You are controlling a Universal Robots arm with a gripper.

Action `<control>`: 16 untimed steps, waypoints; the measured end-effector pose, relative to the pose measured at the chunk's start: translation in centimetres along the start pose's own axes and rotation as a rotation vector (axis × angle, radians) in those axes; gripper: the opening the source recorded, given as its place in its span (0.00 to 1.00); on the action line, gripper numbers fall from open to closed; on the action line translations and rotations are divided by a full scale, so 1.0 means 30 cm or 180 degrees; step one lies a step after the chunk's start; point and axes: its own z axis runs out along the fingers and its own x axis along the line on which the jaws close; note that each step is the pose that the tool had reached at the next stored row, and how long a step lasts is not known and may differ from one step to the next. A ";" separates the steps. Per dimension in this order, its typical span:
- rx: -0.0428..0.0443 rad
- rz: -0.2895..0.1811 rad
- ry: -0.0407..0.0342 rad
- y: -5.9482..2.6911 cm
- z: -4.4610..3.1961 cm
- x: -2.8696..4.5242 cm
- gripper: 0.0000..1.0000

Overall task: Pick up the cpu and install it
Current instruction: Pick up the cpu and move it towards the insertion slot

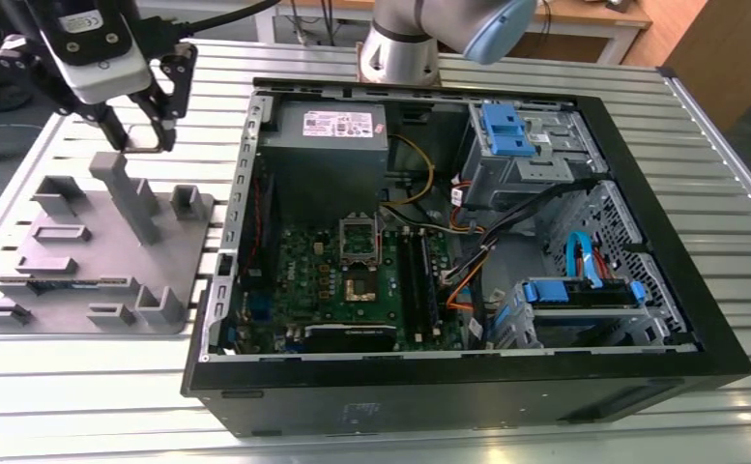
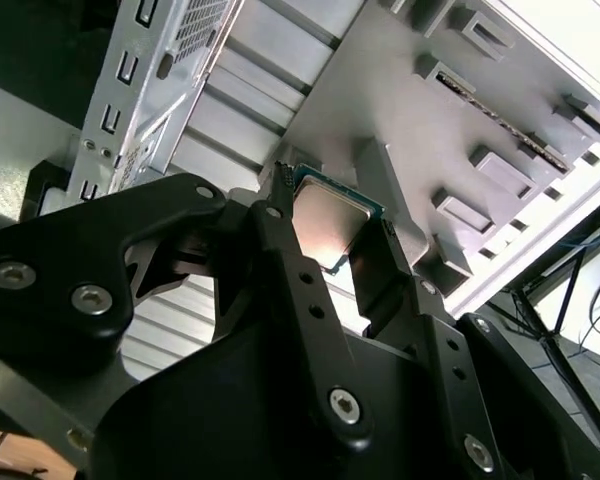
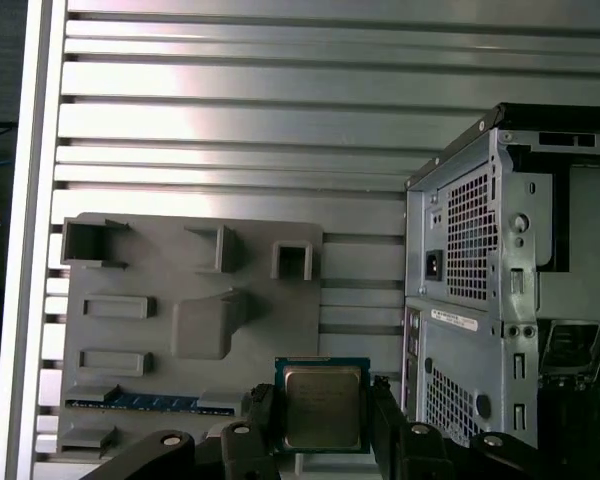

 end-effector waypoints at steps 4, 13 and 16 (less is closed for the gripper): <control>0.0000 0.0005 0.0000 -0.001 0.001 -0.037 0.47; 0.0007 0.0014 -0.0001 -0.001 0.001 -0.067 0.47; 0.0007 0.0014 -0.0001 -0.001 0.001 -0.067 0.47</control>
